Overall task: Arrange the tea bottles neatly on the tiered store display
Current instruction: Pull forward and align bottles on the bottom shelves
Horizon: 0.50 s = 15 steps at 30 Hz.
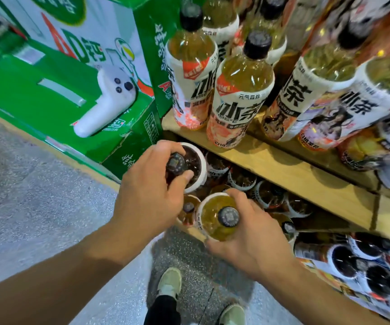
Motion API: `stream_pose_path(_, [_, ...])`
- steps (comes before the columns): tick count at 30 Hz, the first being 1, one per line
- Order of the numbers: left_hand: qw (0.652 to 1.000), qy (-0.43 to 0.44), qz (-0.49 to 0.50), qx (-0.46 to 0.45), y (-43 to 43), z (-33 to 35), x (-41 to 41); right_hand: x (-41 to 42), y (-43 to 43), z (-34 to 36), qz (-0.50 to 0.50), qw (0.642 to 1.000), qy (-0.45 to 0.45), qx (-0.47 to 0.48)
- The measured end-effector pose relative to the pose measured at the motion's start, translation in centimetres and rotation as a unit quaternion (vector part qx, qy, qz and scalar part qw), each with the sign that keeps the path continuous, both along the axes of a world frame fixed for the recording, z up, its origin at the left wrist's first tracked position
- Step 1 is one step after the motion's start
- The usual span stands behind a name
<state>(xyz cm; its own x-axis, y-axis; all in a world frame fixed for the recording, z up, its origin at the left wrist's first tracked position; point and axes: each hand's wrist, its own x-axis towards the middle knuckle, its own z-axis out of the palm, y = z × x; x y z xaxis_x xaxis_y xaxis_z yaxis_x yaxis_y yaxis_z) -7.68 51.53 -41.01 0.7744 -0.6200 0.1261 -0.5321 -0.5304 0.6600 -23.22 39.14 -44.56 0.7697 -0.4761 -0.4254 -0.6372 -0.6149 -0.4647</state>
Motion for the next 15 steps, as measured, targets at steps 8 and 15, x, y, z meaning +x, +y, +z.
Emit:
stream_pose_path(8, [0.999,0.025,0.028,0.009,5.4,3.1,0.4,4.2,-1.6,2.0,-0.061,0.996,-0.065,-0.018])
stream_pose_path(15, [0.993,0.102,0.06,0.015,9.1,-0.2,-0.5,8.4,-2.1,-2.4,-0.05,0.998,-0.023,-0.024])
